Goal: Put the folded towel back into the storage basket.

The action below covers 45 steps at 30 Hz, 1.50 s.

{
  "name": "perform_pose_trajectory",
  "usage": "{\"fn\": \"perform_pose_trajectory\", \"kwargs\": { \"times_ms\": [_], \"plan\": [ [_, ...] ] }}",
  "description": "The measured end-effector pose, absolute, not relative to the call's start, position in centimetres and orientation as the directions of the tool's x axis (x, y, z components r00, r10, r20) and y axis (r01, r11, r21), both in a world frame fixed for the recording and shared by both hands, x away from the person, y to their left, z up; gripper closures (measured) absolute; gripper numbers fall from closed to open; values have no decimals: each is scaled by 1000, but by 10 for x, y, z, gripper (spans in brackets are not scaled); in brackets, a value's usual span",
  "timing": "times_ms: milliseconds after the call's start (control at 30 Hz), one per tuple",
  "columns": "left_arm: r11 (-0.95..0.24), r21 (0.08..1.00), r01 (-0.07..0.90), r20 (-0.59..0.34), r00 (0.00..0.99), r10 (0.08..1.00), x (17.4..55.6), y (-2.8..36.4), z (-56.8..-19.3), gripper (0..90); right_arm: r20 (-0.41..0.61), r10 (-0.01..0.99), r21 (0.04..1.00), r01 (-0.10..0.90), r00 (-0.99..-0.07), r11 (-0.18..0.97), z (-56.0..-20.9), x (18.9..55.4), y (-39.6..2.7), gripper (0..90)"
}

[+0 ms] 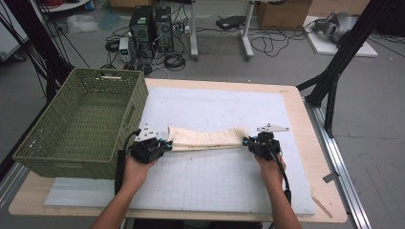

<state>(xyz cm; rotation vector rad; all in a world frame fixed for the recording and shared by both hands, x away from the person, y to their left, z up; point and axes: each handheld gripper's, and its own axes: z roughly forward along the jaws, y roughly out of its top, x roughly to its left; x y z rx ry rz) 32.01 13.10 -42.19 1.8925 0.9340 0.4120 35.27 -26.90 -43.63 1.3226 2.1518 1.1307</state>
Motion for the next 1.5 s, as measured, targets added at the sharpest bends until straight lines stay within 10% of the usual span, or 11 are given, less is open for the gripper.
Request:
{"fn": "perform_pose_trajectory", "kwargs": {
  "times_ms": [1500],
  "plan": [
    [-74,988,133,-23,609,793,251,185,-317,836,-135,769,894,258,-625,366,-300,405,-194,814]
  ]
}}
